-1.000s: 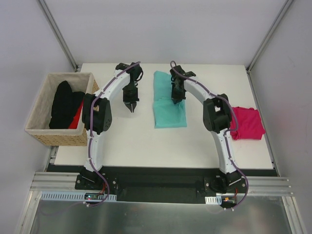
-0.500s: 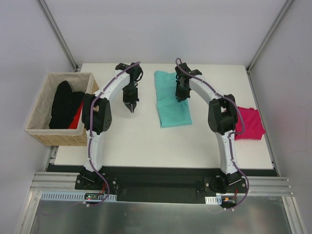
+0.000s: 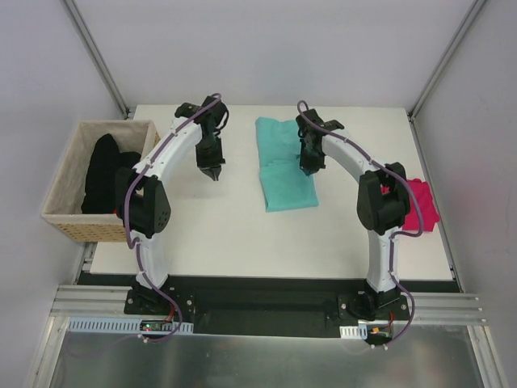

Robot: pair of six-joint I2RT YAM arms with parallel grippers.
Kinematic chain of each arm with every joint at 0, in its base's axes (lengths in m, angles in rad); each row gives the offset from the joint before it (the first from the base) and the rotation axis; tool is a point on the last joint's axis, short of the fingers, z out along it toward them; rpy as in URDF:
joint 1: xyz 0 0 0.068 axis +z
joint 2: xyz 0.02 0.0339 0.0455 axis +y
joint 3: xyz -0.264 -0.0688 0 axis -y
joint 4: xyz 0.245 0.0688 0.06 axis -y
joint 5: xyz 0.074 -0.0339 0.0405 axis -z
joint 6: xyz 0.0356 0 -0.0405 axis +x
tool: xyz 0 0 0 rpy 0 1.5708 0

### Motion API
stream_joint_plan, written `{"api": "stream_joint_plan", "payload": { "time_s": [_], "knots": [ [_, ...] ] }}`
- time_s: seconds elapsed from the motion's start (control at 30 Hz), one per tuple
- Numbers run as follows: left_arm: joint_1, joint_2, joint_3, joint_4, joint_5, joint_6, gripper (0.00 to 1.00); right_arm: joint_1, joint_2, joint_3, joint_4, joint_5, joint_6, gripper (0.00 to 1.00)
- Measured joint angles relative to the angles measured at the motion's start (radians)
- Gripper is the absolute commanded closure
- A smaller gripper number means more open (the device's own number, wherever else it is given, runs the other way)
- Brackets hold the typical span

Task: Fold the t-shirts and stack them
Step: Fold the folded rectangular tshirt in 1/3 of the way

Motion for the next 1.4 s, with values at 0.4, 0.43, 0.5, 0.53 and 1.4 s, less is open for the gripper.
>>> {"api": "stream_joint_plan", "payload": {
  "time_s": [0.4,0.43,0.5,0.53,1.4],
  "knots": [
    [0.0,-0.101,-0.052,0.013,-0.031,-0.021,0.91,0.001,0.002,-0.179,0.02,-0.015,0.017,0.99],
    [0.0,-0.105,-0.055,0.014,-0.037,-0.023,0.91,0.001,0.002,-0.19,0.029,-0.021,0.021,0.99],
    [0.0,-0.11,-0.056,0.014,-0.041,-0.024,0.91,0.002,0.002,-0.213,0.042,-0.03,0.031,0.99],
    [0.0,-0.113,-0.056,0.014,-0.043,-0.024,0.91,0.004,0.002,-0.225,0.048,-0.031,0.034,0.99],
    [0.0,-0.151,-0.156,0.038,-0.044,-0.027,0.91,0.351,-0.163,-0.48,0.101,-0.025,0.165,0.99]
  ]
}}
